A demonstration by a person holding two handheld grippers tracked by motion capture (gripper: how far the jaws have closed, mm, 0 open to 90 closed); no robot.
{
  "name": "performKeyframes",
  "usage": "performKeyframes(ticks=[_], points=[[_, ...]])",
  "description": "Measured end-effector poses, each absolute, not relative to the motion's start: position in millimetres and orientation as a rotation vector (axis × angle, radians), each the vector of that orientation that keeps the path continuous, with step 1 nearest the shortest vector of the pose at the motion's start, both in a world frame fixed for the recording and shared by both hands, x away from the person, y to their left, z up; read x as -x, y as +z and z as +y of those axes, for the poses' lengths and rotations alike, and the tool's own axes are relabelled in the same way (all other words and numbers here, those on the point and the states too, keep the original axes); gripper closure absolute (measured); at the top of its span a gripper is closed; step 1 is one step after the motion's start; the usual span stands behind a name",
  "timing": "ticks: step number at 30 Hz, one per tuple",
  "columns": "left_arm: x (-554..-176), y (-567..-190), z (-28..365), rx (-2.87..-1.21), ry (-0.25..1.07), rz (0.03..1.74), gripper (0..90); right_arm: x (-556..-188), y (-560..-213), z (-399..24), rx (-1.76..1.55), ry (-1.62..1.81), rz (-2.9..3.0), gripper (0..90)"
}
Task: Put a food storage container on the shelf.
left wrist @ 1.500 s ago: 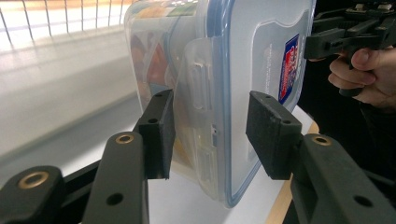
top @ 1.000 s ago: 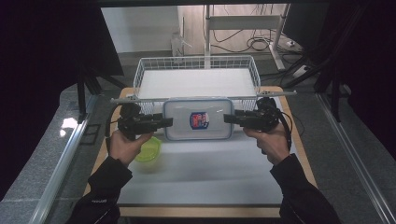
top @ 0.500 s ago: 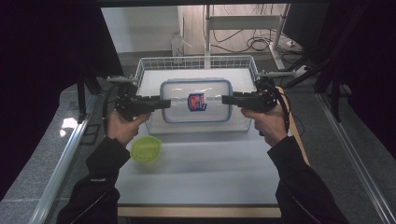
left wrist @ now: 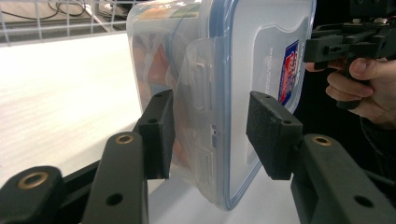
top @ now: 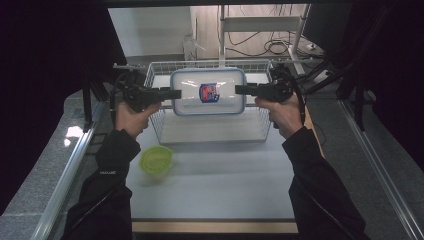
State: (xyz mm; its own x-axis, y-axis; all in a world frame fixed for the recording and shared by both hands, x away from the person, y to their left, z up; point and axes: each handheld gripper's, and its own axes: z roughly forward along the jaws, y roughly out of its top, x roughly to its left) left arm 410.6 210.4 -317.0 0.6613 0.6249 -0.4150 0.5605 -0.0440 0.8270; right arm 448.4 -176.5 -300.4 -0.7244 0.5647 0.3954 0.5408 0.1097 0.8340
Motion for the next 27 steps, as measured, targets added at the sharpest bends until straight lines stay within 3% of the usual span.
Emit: performKeyframes(ticks=[27], points=[[-435.2,-320.9,206.7,-1.69,0.142,0.956,48.6,-485.4,-299.4,-174.4,-1.222,1.729,2.276,47.5]])
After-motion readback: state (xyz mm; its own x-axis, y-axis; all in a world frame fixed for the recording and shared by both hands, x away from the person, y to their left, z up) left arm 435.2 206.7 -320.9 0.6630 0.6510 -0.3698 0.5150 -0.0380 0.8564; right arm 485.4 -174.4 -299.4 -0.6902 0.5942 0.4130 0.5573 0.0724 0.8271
